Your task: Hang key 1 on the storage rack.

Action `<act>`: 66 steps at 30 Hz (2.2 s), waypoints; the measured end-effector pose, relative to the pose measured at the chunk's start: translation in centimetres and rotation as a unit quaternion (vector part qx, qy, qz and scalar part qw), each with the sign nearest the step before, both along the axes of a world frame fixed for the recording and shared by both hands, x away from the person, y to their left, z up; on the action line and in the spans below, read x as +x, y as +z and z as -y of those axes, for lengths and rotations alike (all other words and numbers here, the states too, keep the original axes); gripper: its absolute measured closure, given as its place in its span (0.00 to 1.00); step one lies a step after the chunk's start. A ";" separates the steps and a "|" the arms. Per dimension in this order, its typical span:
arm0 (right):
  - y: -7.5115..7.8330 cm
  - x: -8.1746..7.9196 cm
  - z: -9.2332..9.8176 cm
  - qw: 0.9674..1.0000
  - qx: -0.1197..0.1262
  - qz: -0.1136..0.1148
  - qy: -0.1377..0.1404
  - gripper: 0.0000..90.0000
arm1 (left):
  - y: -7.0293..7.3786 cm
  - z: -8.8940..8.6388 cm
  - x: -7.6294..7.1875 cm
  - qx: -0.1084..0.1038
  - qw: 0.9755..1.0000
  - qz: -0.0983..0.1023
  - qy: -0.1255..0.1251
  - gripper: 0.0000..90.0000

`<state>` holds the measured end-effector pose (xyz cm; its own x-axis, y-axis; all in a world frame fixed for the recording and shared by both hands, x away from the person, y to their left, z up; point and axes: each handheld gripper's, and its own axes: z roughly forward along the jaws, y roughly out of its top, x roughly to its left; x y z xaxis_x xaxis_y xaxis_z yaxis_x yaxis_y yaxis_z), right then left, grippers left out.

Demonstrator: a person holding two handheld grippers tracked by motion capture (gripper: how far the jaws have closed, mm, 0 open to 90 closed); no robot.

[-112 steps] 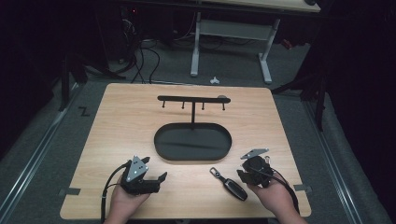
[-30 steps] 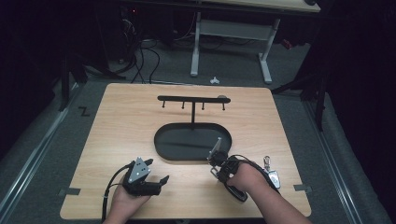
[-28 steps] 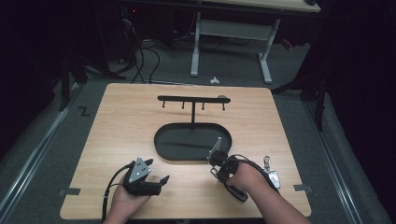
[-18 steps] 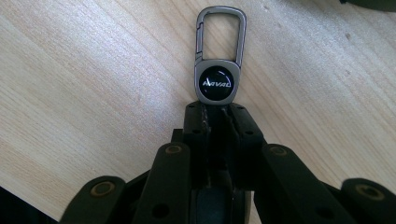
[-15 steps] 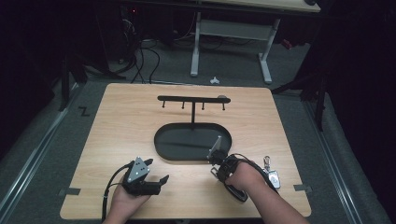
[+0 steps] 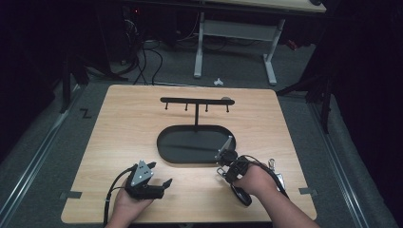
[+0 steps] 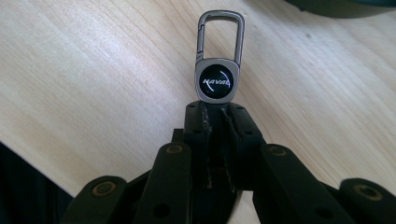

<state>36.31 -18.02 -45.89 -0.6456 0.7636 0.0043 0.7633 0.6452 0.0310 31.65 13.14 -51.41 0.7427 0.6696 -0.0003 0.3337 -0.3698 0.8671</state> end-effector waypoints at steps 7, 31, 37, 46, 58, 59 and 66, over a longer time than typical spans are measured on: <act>2.2 -0.5 1.1 1.000 0.016 0.025 0.002 0.89 | 0.0 0.0 -0.1 0.000 1.000 0.002 -0.003 0.17; 6.9 -0.4 2.6 0.995 0.052 0.077 -0.033 0.89 | 0.1 -0.2 -0.4 -0.001 1.000 0.007 -0.004 0.18; 7.7 0.2 3.0 0.994 0.053 0.091 -0.024 0.89 | 0.1 -1.0 -0.9 0.001 1.000 0.010 0.003 0.18; 8.1 1.4 2.4 0.994 0.053 0.098 -0.020 0.90 | 0.0 -2.8 -2.0 0.005 1.000 0.009 0.025 0.18; 10.2 3.7 0.3 0.990 0.066 0.122 -0.011 0.90 | 0.0 -4.7 -3.1 0.006 0.999 0.006 0.050 0.18; 10.3 4.0 0.2 0.990 0.067 0.125 -0.006 0.90 | 0.0 -4.8 -3.1 0.006 0.999 0.007 0.051 0.18; 11.5 5.4 -0.8 0.989 0.070 0.134 -0.006 0.90 | 0.0 -4.9 -3.2 0.008 0.999 0.005 0.050 0.18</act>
